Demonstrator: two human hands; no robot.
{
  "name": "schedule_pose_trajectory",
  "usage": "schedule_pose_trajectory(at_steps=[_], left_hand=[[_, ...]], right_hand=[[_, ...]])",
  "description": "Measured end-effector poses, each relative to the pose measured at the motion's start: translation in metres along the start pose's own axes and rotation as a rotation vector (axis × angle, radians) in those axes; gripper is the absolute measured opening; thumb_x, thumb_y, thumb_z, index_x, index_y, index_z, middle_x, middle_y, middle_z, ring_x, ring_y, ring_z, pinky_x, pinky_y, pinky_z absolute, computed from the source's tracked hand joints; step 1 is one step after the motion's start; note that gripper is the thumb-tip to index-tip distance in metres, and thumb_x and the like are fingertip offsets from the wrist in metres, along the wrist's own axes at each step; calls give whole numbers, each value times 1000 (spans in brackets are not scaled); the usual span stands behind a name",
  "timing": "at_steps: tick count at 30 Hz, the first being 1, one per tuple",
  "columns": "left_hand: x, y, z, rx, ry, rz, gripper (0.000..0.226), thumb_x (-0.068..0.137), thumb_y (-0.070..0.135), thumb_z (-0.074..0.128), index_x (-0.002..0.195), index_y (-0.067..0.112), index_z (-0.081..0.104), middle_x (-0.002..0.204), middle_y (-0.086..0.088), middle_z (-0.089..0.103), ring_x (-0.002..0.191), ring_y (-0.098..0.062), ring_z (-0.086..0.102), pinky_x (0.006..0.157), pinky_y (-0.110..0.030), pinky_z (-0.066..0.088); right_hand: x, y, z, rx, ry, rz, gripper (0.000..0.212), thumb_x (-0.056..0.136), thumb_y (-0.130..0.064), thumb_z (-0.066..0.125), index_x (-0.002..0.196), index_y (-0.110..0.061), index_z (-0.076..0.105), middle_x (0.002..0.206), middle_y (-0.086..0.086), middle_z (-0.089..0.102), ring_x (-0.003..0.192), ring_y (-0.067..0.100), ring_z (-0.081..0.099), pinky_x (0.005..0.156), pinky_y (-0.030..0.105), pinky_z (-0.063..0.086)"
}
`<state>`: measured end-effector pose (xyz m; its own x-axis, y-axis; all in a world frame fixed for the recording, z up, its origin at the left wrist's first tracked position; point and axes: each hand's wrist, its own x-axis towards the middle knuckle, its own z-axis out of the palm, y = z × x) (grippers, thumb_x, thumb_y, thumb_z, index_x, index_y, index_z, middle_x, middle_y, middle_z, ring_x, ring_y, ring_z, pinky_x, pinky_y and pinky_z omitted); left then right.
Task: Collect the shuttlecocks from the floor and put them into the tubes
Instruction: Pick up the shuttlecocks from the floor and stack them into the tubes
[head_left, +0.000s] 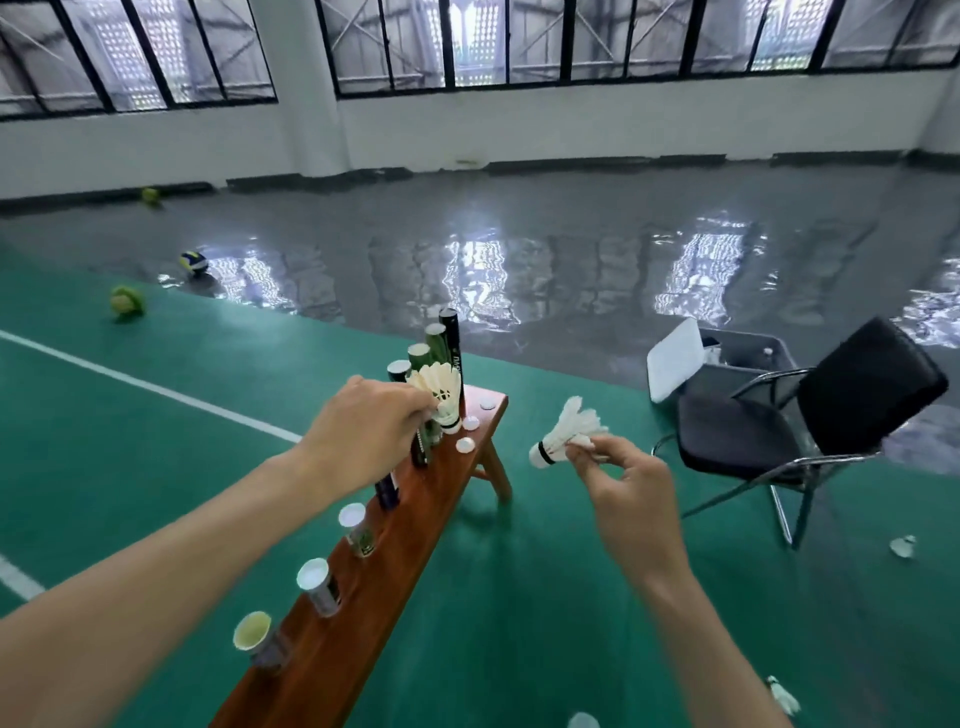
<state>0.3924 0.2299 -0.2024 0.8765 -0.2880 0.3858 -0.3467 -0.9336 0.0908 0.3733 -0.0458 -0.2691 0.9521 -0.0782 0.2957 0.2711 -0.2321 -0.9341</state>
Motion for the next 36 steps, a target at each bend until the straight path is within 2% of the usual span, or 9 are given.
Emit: schedule_pose_trajectory(at_steps=[3,8,10,13,17,22,28,32,36], left_hand=[[56,-37,35,-8,-34,-22,13,98,16,64,92,17,76,91,6,77,78,-25,71,71,-38,53],[132,-103,72,-26,-22,-167,15,97,19,67,102,23,80,113,18,74,97,-16,71,81,-35,57],[156,-135,87,18,-42,-242,13,96,17,68,96,23,80,103,13,76,92,-22,70,77,-34,54],[180,-175,109,26,-84,-408,13,95,19,68,88,24,76,80,1,72,78,-30,62,68,-33,42],[219,-229,149,-15,-116,-586,15,94,20,68,91,31,78,72,0,68,76,-28,59,71,-32,36],[290,-293,213,-11,-187,-595,18,94,21,66,98,32,80,89,2,77,87,-27,66,79,-33,44],[355,-350,295,-14,-366,-646,27,99,25,55,109,36,77,101,-2,75,92,-32,68,78,-42,57],[377,-371,341,2,-477,-679,29,99,22,51,110,33,75,100,-6,72,91,-35,66,74,-39,55],[392,-388,384,67,-530,-697,32,97,18,51,115,33,73,99,-7,70,88,-35,67,64,-36,44]], right_hand=[[76,28,32,35,-25,-25,28,95,-20,75,84,-45,71,93,-33,72,96,-11,66,81,1,42],[213,67,84,110,-122,24,25,100,-20,69,86,-40,74,93,-22,76,87,-7,68,74,6,45],[264,79,108,123,-128,51,22,100,-24,67,89,-42,73,93,-24,75,81,-8,67,70,7,45],[324,91,143,168,-115,91,27,99,-24,67,86,-46,72,92,-29,74,90,-7,68,75,4,45],[388,119,185,192,-140,149,24,99,-25,68,85,-43,76,94,-21,77,90,-4,70,73,6,46],[461,158,229,199,-118,194,12,98,-24,71,102,-21,82,100,-7,78,94,5,71,82,15,50],[517,194,268,183,-139,209,11,97,-26,73,101,-26,82,101,-11,78,98,4,72,81,11,51],[541,218,298,179,-157,309,13,96,-22,73,96,-30,82,98,-11,79,94,0,72,78,11,51],[570,240,333,149,-258,320,13,97,-20,71,95,-24,83,97,-9,78,91,1,69,82,19,52]])
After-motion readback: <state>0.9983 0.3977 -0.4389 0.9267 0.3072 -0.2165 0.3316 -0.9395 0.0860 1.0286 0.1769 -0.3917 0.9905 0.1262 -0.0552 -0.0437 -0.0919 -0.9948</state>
